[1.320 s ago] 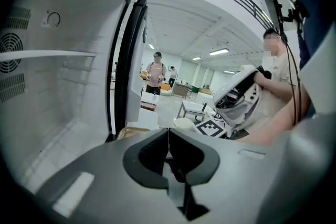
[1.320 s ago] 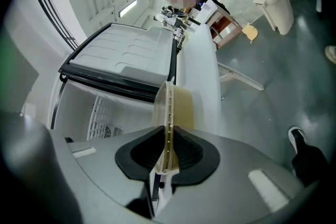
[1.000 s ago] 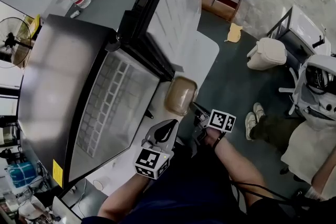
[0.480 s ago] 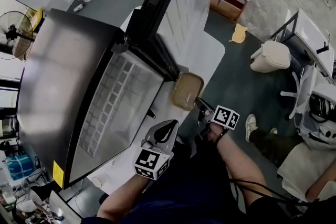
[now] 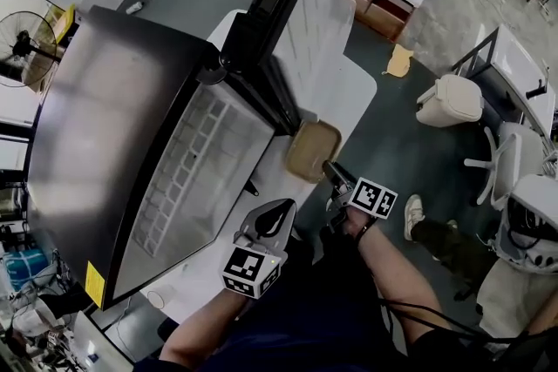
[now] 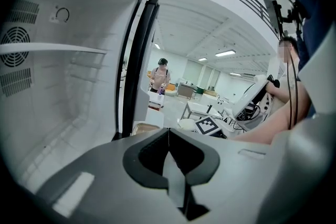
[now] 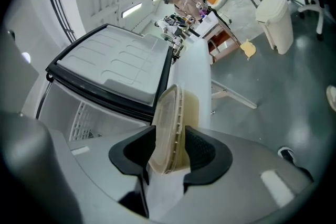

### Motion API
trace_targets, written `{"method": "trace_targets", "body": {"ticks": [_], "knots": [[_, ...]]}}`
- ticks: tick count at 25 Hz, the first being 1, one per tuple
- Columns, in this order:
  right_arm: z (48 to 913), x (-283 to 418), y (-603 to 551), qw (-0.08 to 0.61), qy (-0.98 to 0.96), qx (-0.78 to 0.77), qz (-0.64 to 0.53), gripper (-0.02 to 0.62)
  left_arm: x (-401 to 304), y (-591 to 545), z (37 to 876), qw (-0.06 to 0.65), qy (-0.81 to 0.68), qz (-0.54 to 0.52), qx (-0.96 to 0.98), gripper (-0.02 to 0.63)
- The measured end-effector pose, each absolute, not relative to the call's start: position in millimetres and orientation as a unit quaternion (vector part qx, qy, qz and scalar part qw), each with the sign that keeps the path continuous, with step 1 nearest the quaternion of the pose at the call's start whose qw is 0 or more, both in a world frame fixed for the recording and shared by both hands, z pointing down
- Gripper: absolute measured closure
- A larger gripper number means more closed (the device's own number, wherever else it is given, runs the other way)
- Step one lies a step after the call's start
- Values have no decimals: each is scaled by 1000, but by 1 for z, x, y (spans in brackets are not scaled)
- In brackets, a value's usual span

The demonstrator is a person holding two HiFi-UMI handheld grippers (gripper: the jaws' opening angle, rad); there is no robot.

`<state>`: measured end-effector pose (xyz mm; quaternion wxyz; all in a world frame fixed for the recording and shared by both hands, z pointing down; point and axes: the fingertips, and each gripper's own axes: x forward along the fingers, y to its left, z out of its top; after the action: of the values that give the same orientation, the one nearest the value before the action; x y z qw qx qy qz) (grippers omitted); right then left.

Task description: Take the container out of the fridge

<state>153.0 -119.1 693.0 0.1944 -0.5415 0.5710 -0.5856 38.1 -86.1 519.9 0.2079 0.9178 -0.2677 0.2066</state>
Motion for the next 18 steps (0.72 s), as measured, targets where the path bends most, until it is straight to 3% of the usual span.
{"method": "trace_targets", "body": {"ticks": [6,13,18], "knots": [[685,170,-112,157,578,-577,-555,367,36,-89,516,204,-280,195,918,603],[621,189,-108,84,640,-623,-443,368,19,-95,498,189,-308,171,916,603],[544,165,-125,90,699,-607,-367,374,6,-102,478,172,-330,147,916,604]]}}
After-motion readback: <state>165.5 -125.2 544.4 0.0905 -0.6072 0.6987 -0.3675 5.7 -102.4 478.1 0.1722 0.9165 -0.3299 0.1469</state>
